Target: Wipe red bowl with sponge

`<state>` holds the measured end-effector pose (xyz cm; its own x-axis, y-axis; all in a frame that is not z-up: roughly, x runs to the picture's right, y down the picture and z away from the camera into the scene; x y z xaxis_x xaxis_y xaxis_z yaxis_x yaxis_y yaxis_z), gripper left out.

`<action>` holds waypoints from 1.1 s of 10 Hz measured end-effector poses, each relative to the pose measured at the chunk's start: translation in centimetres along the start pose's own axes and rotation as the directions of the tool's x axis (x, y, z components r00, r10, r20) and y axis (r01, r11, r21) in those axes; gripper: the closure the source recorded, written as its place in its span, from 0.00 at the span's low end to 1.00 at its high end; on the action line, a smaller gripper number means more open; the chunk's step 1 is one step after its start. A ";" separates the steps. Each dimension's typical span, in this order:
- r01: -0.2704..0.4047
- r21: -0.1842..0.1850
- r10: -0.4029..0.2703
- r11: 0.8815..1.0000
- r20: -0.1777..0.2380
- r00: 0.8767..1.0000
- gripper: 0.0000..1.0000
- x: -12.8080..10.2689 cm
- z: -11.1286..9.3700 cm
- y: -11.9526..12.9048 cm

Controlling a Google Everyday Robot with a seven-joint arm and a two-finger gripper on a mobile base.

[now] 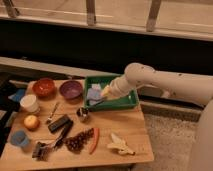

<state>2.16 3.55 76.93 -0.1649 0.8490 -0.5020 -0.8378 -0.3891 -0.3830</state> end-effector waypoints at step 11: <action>0.334 -0.083 -0.337 0.939 -0.016 0.942 1.00 -1.6 5.6 14.5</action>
<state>-12.63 -1.41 76.51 0.1350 0.9246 -0.3562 -0.7985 -0.1113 -0.5917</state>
